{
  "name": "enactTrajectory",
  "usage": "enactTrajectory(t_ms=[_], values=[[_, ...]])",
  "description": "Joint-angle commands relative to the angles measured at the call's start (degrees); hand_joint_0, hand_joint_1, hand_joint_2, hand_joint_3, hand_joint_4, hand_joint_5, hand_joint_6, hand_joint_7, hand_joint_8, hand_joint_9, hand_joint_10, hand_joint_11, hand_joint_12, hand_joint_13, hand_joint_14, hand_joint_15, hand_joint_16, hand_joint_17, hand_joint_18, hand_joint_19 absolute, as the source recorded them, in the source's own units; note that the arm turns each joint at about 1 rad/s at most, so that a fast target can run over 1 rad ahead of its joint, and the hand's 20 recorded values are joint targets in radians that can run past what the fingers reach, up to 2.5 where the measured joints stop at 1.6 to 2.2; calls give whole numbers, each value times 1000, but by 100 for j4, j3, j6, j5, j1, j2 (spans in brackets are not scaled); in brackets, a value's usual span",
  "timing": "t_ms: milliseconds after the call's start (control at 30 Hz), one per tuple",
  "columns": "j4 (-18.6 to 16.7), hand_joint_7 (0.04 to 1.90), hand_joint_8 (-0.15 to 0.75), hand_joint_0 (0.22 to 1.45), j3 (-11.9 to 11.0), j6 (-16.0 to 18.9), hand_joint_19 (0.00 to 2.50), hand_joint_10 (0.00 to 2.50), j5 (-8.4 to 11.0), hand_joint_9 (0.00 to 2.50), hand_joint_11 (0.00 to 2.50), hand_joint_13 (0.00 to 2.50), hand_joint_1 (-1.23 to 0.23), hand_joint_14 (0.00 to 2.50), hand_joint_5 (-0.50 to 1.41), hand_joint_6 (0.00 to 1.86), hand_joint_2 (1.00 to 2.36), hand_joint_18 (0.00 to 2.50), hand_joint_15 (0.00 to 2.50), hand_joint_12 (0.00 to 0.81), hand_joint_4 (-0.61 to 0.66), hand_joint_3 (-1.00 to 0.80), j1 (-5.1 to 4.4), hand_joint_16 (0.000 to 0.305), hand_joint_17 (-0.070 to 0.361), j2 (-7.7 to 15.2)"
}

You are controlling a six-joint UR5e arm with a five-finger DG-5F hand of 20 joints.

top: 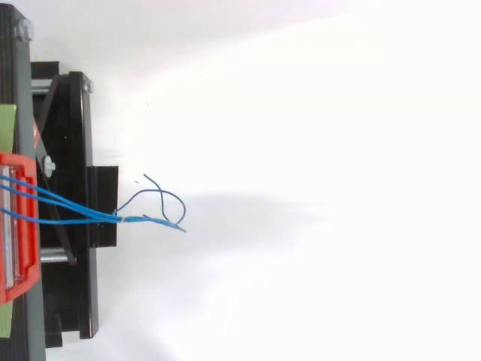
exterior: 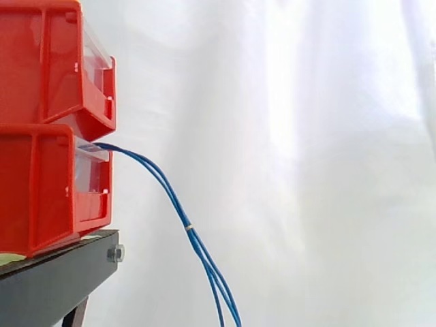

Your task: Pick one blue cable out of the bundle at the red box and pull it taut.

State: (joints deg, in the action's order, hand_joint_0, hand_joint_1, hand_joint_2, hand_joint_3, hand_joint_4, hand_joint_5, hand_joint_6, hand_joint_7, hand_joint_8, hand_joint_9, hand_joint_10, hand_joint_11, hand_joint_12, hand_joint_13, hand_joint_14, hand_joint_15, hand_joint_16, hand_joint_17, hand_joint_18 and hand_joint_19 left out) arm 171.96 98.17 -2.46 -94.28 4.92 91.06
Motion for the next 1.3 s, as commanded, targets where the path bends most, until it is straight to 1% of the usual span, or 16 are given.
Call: enactTrajectory(t_ms=[0,100,167,233,267,467,567,633,767,800,833,867,967,1033,1133,1267], values=[[-14,691,287,480,0,0,288,0,6,51,0,532,-582,5,-232,502,1000,481,170,460,164,-500,0,65,146,0],[-40,698,290,473,0,-9,231,0,6,52,0,215,-558,0,-236,502,1000,239,36,458,158,-500,0,68,153,9],[-58,711,321,472,0,-26,158,0,15,223,0,74,-545,1,-238,502,1000,69,0,453,160,-500,0,68,152,0],[-75,716,328,471,0,-61,159,0,15,297,92,56,-544,0,-237,502,1000,42,1,449,164,-500,0,67,152,0],[-75,727,337,471,0,-70,179,5,15,363,236,74,-544,0,-236,502,1000,53,19,442,168,-500,0,68,152,9],[-75,721,357,478,0,-211,192,9,15,507,361,238,-563,0,-227,502,1000,234,52,451,191,-500,0,68,152,0],[-75,730,368,483,0,-325,205,15,15,612,548,286,-566,2,-223,502,1000,290,79,454,209,-500,-9,68,152,0],[-75,735,370,483,0,-378,214,14,23,621,591,301,-566,2,-220,502,1000,299,86,453,217,-500,-9,67,151,0],[-75,747,387,484,0,-387,273,16,23,597,678,529,-564,8,-212,502,1000,415,251,457,236,-500,-18,67,151,0],[-75,748,385,485,0,-395,280,16,41,592,676,537,-562,8,-211,502,1000,419,250,459,238,-500,-26,67,150,9],[-84,756,384,486,9,-510,280,14,164,587,676,538,-561,8,-210,502,1000,421,256,459,244,-500,-62,67,150,44],[-93,770,385,487,18,-536,287,14,208,587,689,536,-562,8,-207,502,1000,425,262,460,251,-500,-70,67,150,35],[-207,780,384,489,26,-633,285,16,331,535,638,513,-560,8,-206,503,1000,425,248,467,261,-500,-114,67,150,44],[-304,777,373,485,26,-694,273,11,419,422,445,457,-567,7,-208,502,1000,421,215,469,258,-500,-141,67,152,44],[-462,750,334,480,97,-800,280,0,577,195,29,464,-570,5,-212,502,1000,421,155,467,245,-500,-202,68,153,70],[-725,709,293,479,141,-765,282,0,691,3,0,396,-569,3,-219,502,1000,439,104,435,232,-500,-246,66,150,184]])
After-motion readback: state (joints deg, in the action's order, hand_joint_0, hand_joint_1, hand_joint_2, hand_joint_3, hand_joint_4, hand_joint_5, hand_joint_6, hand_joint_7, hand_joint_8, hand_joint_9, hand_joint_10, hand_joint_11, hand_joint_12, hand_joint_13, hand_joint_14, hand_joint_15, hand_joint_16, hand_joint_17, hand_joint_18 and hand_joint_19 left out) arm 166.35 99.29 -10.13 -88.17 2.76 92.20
